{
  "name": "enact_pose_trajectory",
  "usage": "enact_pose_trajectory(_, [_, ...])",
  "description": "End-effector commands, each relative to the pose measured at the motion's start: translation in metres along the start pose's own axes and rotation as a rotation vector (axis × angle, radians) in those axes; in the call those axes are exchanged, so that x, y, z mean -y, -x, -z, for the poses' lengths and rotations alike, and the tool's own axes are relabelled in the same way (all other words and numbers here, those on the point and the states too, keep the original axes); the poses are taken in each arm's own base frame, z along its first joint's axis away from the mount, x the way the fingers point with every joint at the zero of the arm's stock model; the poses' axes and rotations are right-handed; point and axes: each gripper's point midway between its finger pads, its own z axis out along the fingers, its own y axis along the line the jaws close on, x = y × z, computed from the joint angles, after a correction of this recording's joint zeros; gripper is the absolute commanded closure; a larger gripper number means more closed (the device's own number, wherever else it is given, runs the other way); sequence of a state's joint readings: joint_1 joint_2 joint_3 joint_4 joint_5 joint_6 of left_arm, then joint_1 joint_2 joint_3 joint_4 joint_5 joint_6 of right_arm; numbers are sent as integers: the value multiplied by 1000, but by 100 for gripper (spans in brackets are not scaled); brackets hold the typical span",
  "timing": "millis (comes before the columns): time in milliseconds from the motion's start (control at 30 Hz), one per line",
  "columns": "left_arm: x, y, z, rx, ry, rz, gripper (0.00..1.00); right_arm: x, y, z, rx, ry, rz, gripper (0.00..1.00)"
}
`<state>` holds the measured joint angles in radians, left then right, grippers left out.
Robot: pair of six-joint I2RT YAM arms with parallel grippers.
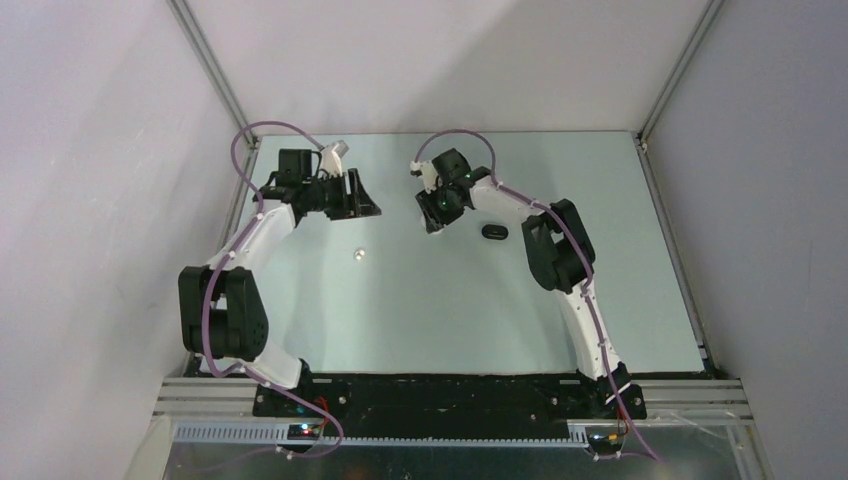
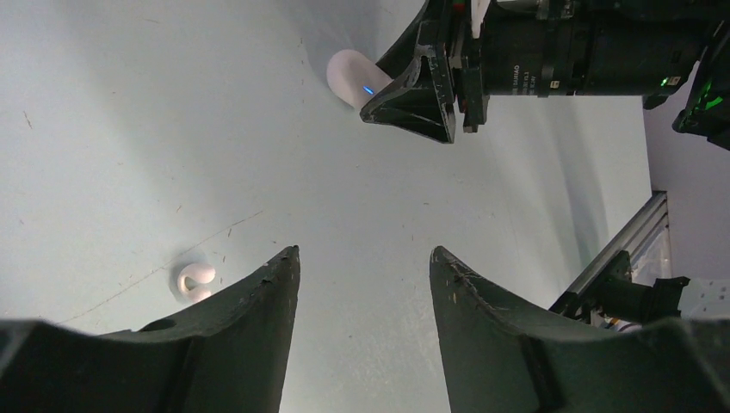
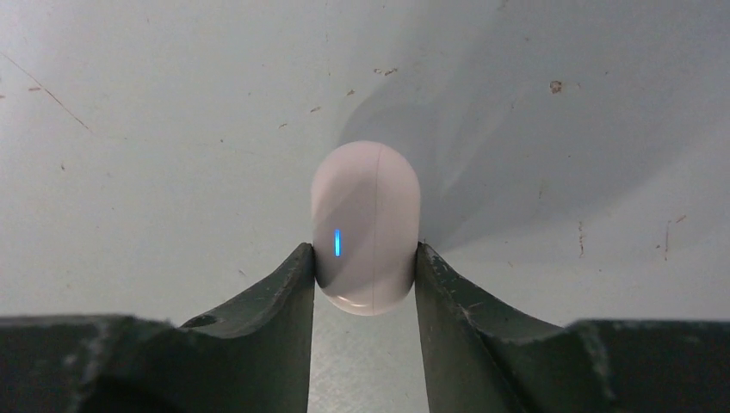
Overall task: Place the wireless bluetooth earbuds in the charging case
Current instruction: Pick up the charging case at the center of the board.
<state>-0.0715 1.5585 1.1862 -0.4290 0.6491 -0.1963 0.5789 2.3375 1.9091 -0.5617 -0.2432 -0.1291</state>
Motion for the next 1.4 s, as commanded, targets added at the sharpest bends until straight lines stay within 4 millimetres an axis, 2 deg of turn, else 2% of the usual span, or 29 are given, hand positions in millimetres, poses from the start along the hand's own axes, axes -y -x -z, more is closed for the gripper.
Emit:
enact_pose_trajectory(0, [10,17,8,48,-8,-3,39,8,-22,-7,-62,-46,3,63])
enact_pose_trajectory(100, [8,13,-1,24,-15,-2,39,13,-26,-3,-63,-43,81,79])
enact_pose_trajectory(133, [9,13,-2,19,-22,-7,39,12,-23,0,-55,-32,102,90])
enact_pose_trajectory(200, [12,11,-9,1,-56,-36,38,9,-10,16,-13,1,178,100])
enact_pose_trajectory(233, [13,9,-13,-10,-73,-58,38,8,2,31,33,6,200,100])
enact_pose_trajectory(267, [19,11,-15,-9,-115,-78,38,1,4,38,61,47,235,100])
enact_pose_trajectory(300, [23,11,-17,-13,-145,-102,38,-3,24,61,153,49,271,100])
enact_pose_trajectory(333, [33,15,-17,-7,-199,-129,37,-11,31,72,206,88,320,100])
enact_pose_trajectory(367, [43,18,-16,-4,-255,-170,38,-17,45,96,306,85,372,100])
enact_pose_trajectory(400, [51,21,-15,4,-289,-213,38,-29,72,129,441,82,471,100])
enact_pose_trajectory(433, [62,23,-11,7,-345,-241,38,-34,63,131,452,91,498,100])
enact_pose_trajectory(467, [73,28,-6,23,-379,-291,37,-44,81,157,543,79,561,100])
enact_pose_trajectory(500, [83,29,-1,28,-428,-319,37,-47,77,161,553,78,575,100])
enact_pose_trajectory(533, [95,34,3,46,-456,-374,37,-54,85,176,596,65,604,100])
enact_pose_trajectory(667, [126,43,10,84,-490,-492,35,-72,103,208,687,38,656,100])
enact_pose_trajectory(833, [148,59,9,126,-466,-490,35,-85,117,227,756,5,684,100])
enact_pose_trajectory(1000, [160,70,10,161,-489,-437,39,-91,123,234,785,-3,719,100])
enact_pose_trajectory(1100, [162,71,9,161,-504,-407,44,-94,129,240,817,-14,730,100])
enact_pose_trajectory(1233, [164,73,8,164,-521,-394,55,-98,132,242,834,-11,732,100])
enact_pose_trajectory(1367, [165,74,5,168,-529,-370,57,-102,134,242,845,-12,740,100])
